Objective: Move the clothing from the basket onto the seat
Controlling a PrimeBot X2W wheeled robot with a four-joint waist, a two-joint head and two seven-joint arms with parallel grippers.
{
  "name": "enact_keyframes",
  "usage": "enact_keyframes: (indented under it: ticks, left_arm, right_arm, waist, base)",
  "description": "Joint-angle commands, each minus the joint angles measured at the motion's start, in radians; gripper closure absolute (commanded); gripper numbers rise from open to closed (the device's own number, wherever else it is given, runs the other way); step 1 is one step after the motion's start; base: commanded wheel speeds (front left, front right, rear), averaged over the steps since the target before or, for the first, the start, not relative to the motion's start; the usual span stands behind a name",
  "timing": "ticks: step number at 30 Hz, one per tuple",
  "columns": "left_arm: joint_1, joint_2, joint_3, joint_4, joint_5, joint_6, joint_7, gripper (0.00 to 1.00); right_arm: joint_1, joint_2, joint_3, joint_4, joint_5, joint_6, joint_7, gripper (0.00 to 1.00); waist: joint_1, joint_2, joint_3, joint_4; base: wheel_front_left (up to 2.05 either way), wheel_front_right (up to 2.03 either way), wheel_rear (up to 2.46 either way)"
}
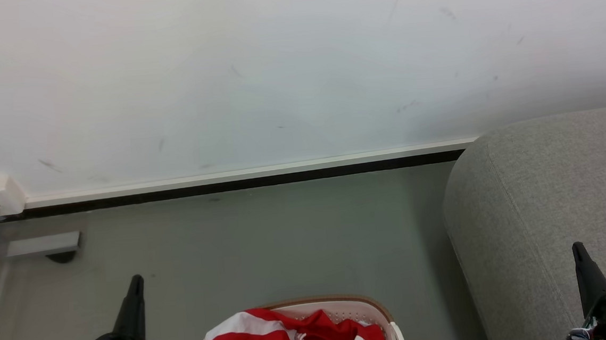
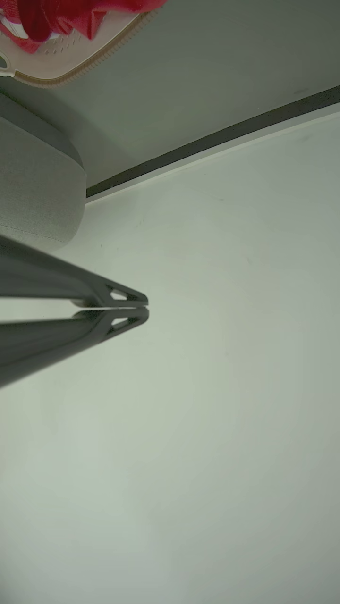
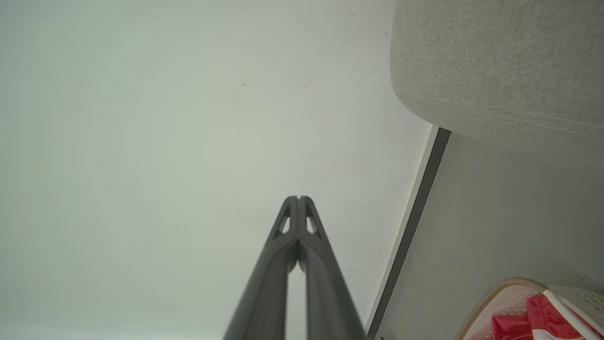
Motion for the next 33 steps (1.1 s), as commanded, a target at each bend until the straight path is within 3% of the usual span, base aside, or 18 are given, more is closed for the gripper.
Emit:
enact_keyframes:
  ticks: [1,33]
  left_arm:
    - [-0.009,0.007,0.001,-0.003,-0.014,-0.005,0.003,1.00]
    - [-0.009,0.007,0.001,-0.003,-0.014,-0.005,0.003,1.00]
  right_arm:
    - [-0.011,-0.006,-0.004,-0.006,0.001,-0.002,0.003,1.00]
    - [-0.011,-0.006,-0.004,-0.006,0.001,-0.002,0.003,1.00]
  waist:
    - [-0.0001,-0.0001,0.000,0.000]
    - [-0.0001,-0.0001,0.000,0.000]
  base:
    - [0.00,0.00,0.00]
    - [0.00,0.00,0.00]
